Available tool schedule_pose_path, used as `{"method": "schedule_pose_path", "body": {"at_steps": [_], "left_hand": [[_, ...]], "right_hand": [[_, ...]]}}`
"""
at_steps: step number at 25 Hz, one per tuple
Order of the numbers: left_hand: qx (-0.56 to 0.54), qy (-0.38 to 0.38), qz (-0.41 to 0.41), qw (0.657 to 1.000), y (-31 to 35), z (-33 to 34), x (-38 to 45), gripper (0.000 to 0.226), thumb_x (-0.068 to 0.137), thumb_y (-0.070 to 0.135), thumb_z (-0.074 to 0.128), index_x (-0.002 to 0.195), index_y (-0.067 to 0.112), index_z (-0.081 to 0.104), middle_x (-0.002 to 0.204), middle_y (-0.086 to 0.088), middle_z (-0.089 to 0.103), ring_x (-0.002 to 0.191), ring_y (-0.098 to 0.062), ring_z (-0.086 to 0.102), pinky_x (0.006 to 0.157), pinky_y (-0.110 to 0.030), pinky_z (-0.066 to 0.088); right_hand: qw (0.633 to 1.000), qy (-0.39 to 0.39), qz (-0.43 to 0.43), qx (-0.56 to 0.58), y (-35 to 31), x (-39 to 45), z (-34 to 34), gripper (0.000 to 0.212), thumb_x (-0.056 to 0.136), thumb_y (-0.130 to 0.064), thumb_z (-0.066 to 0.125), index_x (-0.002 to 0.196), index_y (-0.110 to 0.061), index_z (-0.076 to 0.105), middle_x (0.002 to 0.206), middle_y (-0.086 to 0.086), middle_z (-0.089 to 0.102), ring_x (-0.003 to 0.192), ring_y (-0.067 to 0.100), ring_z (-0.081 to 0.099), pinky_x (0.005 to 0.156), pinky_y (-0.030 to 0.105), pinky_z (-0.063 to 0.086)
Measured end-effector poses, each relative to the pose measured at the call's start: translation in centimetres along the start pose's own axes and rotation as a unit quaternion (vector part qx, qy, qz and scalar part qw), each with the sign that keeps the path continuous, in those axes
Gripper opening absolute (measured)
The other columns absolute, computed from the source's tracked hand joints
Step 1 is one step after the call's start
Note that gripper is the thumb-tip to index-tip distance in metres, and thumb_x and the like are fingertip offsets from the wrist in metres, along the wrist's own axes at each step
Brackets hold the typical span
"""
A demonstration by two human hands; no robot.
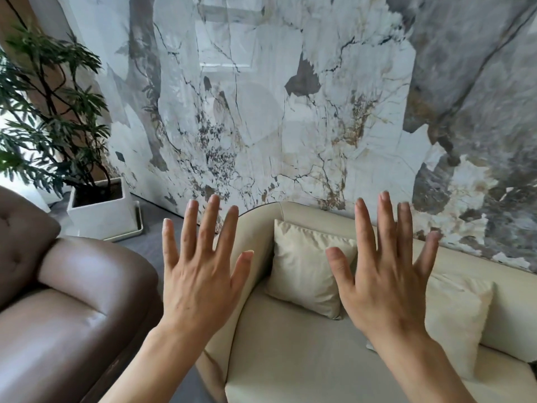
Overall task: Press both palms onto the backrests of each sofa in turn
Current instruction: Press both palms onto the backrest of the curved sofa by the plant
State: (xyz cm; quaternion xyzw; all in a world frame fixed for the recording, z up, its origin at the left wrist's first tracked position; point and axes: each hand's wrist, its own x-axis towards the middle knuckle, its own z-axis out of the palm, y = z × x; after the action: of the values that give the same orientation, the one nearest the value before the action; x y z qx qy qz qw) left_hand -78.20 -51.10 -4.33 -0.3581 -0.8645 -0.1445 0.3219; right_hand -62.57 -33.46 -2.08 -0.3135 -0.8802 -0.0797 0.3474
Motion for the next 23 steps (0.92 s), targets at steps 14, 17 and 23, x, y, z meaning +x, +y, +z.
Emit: {"method": "schedule_pose_path", "body": {"at_steps": [14, 17, 23], "left_hand": [[-0.026, -0.05, 0.048, 0.997, -1.5, 12.9, 12.3, 0.063, 0.094, 0.047, 0.039, 0.148, 0.015, 0.041, 0.16, -0.012, 0.029, 0.149, -0.035, 0.02, 0.118, -0.06, 0.013], [-0.04, -0.066, 0.067, 0.995, -2.2, 17.2, 15.0, 0.063, 0.093, 0.047, 0.039, 0.148, 0.016, 0.041, 0.16, -0.011, 0.029, 0.149, -0.035, 0.021, 0.119, -0.058, 0.012], [-0.086, -0.106, 0.136, 0.981, -5.5, 30.5, 20.7, 0.064, 0.094, 0.048, 0.037, 0.15, 0.017, 0.038, 0.162, -0.01, 0.026, 0.151, -0.032, 0.013, 0.12, -0.056, 0.007]], "right_hand": [[0.997, -0.037, 0.059, -0.018, -0.2, 9.7, 13.0, 0.073, 0.094, -0.058, 0.029, 0.154, -0.019, 0.023, 0.163, 0.01, 0.018, 0.149, 0.031, 0.013, 0.113, 0.064, 0.008], [0.996, -0.046, 0.072, -0.034, -0.6, 11.7, 16.4, 0.073, 0.094, -0.059, 0.028, 0.154, -0.019, 0.024, 0.163, 0.009, 0.018, 0.149, 0.03, 0.015, 0.114, 0.063, 0.006], [0.986, -0.095, 0.097, -0.097, -2.8, 15.6, 27.4, 0.07, 0.095, -0.058, 0.026, 0.153, -0.019, 0.028, 0.162, 0.009, 0.02, 0.148, 0.032, 0.019, 0.115, 0.06, 0.005]]}}
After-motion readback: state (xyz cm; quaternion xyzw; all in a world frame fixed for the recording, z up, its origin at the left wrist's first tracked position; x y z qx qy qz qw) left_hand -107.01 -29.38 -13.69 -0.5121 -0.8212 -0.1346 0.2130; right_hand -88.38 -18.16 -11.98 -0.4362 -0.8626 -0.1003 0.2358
